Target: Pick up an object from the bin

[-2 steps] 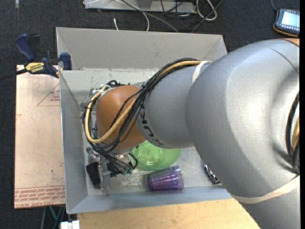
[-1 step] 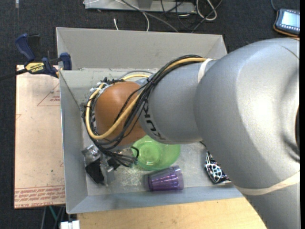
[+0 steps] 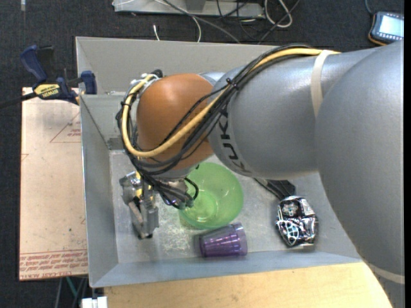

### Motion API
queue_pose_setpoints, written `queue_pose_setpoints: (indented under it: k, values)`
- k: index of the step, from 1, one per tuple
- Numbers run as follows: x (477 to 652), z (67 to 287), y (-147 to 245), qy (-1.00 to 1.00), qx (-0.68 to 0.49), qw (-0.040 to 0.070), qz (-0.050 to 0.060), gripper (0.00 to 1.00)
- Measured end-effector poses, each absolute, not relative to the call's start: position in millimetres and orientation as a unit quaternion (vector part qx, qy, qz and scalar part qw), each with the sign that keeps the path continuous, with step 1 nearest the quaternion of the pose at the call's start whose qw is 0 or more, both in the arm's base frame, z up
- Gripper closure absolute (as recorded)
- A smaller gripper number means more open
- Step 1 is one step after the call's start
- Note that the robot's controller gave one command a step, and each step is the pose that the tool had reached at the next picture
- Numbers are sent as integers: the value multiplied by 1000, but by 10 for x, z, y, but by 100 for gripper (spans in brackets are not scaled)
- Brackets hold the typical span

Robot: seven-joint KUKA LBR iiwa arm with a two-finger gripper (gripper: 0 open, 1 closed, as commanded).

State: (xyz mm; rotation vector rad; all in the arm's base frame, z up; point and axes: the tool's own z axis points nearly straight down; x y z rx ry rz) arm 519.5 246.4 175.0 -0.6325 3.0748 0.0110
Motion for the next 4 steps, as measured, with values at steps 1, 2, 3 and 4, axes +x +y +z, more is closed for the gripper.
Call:
queue_pose_setpoints:
  k: [1,2,3,4]
  values:
    - [5156,2230,2427,956,-293,0,4,100]
    - [5023,1363,2260,962,-272,6,3,100]
    - [5071,1695,2044,976,-220,7,6,100]
    - [5099,2288,2364,965,-262,11,7,100]
